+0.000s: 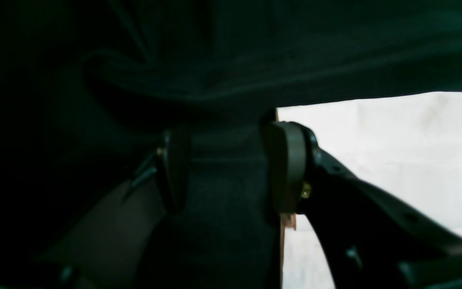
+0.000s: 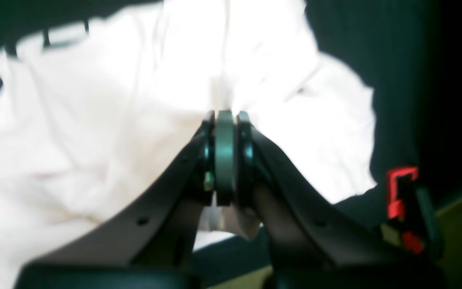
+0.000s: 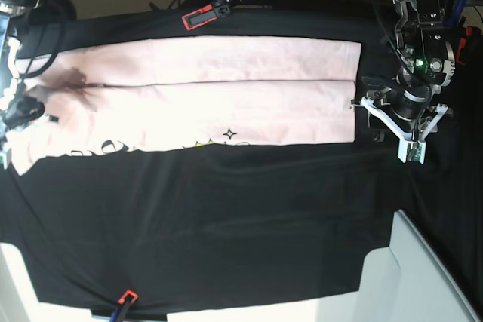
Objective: Fold the T-shirt properly
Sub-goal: 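Release the right gripper and reposition it at the shirt's sleeve end, then regrasp the sleeve end with the right gripper and tug it outward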
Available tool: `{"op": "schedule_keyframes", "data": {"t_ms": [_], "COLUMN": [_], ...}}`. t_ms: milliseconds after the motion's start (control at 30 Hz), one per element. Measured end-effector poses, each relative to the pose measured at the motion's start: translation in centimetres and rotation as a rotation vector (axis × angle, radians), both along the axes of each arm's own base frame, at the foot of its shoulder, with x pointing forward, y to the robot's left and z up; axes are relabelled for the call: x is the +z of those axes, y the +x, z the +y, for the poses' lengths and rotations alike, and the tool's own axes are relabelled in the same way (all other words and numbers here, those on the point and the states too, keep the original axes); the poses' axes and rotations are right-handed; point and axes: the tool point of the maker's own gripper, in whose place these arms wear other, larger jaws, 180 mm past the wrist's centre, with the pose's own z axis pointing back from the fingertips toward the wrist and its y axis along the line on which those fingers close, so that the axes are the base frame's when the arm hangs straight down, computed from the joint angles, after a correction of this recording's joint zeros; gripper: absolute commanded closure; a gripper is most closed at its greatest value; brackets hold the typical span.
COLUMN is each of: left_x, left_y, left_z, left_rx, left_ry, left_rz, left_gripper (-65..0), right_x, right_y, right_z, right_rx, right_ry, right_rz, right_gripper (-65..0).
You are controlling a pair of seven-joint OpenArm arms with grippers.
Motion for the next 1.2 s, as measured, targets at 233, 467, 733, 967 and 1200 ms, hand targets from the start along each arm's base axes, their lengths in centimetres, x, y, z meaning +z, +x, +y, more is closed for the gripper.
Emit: {"op": "schedule_keyframes", "data": {"t_ms": [233, 467, 733, 967, 1200], "left_x": [-1.2, -2.2, -2.2, -2.2, -2.3], "left_y": [-0.4, -0.4, -0.5, -0.5, -0.5], "left_z": [0.3, 0.5, 0.6, 0.6, 0.4], "left_rx": [0.010, 0.018, 0.021, 0.023, 0.018], "left_ry": [-0.005, -0.013, -0.013, -0.014, -0.014], "left_rz": [0.032, 0.057, 0.058, 0.057, 0.059], "left_gripper": [-31.1, -31.1, -31.1, -31.1, -31.1], "right_x": [-0.5, 2.7, 3.5, 3.3, 2.8], "right_y": [-1.9, -1.9, -3.0, -4.7, -6.7], "right_z": [-0.8, 0.4, 2.1, 1.7, 0.8], "right_rx": [-0.045, -0.016, -0.010, -0.025, -0.078], "right_ry": [0.003, -0.020, 0.004, -0.003, -0.002], "right_rz": [0.024, -0.021, -0.011, 0.009, 0.029], "right_gripper": [0.0, 0.0, 0.0, 0.0, 0.0]}}
